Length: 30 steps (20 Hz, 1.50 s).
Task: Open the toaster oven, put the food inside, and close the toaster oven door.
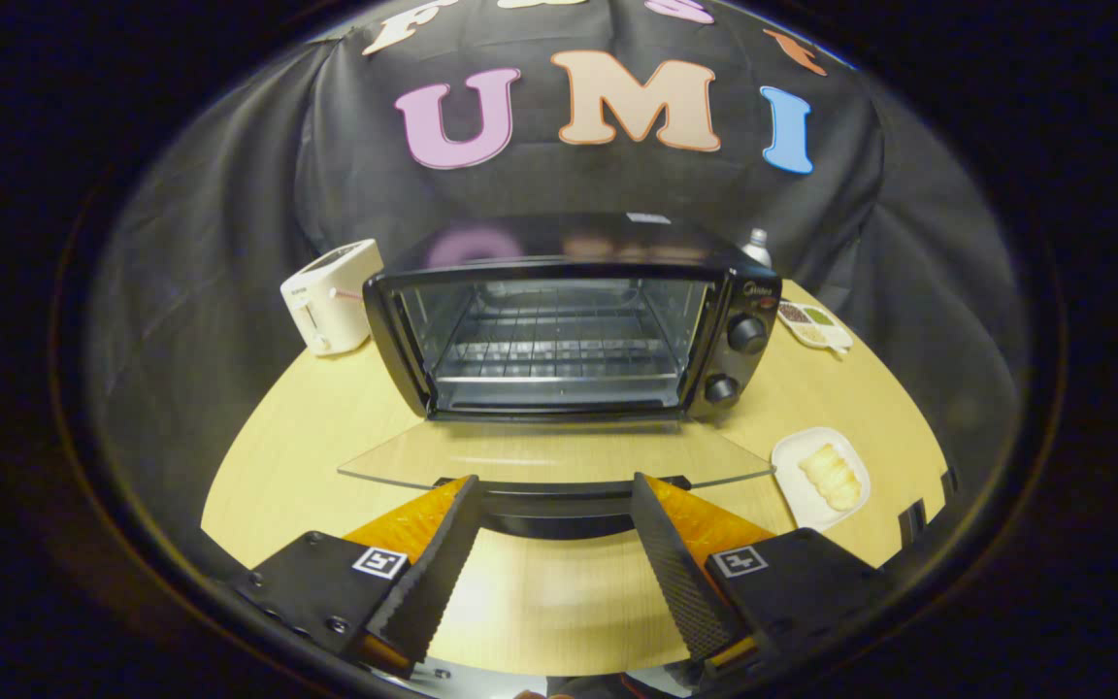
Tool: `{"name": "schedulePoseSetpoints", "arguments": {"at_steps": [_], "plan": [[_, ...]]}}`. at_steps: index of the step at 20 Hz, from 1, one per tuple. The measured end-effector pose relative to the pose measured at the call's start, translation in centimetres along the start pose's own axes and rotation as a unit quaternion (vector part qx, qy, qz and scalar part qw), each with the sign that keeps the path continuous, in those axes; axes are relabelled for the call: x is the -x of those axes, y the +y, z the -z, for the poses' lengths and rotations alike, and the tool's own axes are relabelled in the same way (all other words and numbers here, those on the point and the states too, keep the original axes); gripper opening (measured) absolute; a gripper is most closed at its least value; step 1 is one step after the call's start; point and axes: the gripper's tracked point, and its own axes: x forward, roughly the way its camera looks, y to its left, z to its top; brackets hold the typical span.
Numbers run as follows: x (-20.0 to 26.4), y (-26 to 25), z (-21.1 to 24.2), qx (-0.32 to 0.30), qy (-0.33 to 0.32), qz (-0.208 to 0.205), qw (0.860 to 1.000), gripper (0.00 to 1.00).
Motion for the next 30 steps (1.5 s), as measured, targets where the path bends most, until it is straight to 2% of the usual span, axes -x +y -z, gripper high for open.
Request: {"name": "schedulePoseSetpoints", "arguments": {"at_steps": [7, 14, 17, 22, 27, 30], "plan": [[-2.0, 1.5, 6.6, 0.035, 0.077, -0.001, 0.996, 0.97], [-2.7, 2.3, 6.9, 0.039, 0.077, -0.003, 0.996, 0.96], [-2.0, 2.4, 5.7, 0.038, 0.066, -0.011, 0.997, 0.97], [-0.3, -0.2, 0.2, 0.045, 0.015, -0.008, 0.999, 0.97], [-0.8, -7.4, -4.1, 0.034, -0.006, 0.038, 0.999, 0.97], [-1.9, -13.0, -5.1, 0.026, -0.004, 0.072, 0.997, 0.97]]}}
